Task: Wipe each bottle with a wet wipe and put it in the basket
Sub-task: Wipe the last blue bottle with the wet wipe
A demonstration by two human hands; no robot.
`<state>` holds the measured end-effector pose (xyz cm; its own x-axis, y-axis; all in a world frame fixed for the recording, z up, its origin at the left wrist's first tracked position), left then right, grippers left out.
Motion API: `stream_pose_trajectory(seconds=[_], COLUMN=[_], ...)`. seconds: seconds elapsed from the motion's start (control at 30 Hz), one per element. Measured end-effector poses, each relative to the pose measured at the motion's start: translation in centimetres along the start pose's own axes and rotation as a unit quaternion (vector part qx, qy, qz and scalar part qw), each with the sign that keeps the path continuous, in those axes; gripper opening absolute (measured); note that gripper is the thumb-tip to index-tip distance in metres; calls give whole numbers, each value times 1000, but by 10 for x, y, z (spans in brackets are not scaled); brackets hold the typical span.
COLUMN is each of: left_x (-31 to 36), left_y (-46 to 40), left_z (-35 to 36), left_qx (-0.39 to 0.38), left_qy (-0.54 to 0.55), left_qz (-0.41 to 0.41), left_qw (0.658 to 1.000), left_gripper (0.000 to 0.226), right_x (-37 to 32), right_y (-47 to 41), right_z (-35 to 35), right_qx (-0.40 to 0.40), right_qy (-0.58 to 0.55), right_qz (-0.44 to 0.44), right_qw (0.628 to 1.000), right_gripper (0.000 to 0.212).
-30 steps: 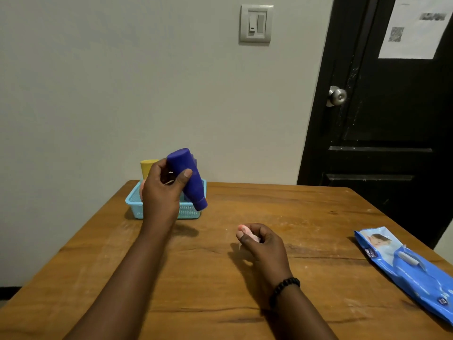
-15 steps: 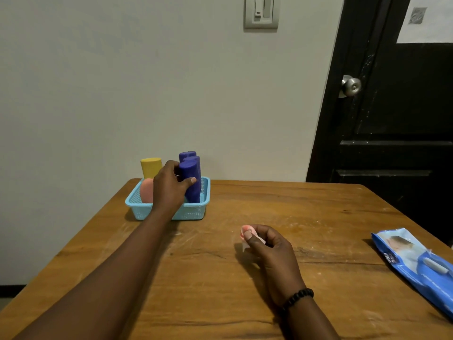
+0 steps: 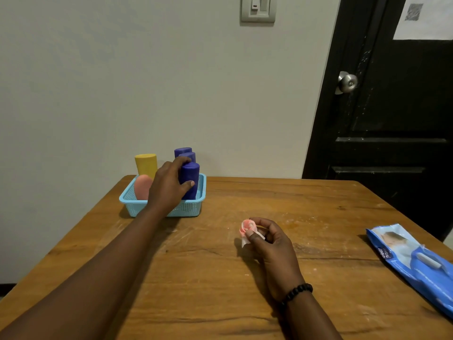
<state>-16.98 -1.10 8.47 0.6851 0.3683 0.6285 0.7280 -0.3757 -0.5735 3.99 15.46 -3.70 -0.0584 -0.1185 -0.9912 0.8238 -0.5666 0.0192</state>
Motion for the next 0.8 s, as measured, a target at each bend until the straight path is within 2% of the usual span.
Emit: stream_pose_trajectory(seconds=[0.17,0.4,0.8], left_x=[1,-8,-9], left_y=[2,4,8], left_z=[5,5,5], left_qx=[-17,-3,15], left_qy=[19,33,56], left_qz=[-8,-44,-56], left_qw=[1000,998,997], left_gripper=[61,59,63], right_x=[-3,-8,-5], right_y=[1,3,3], right_z=[0,1,2], right_qx=[-4,-9,-8], right_qy=[-9,-11,-22], right_qz=[2,-10,2], right_qw=[1000,1000,1000], right_gripper=[21,19,19])
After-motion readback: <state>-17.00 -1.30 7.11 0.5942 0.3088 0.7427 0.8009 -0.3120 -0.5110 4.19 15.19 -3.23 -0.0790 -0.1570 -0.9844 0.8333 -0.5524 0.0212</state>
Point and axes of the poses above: each hand's wrist, its own y-axis away from the middle knuckle, its own z-axis out of the palm, x = y × z, the point moved 10 cm from there along -y, towards the middle knuckle, and after that the axes turned 11 degrees about y, right-handed, at the moved point
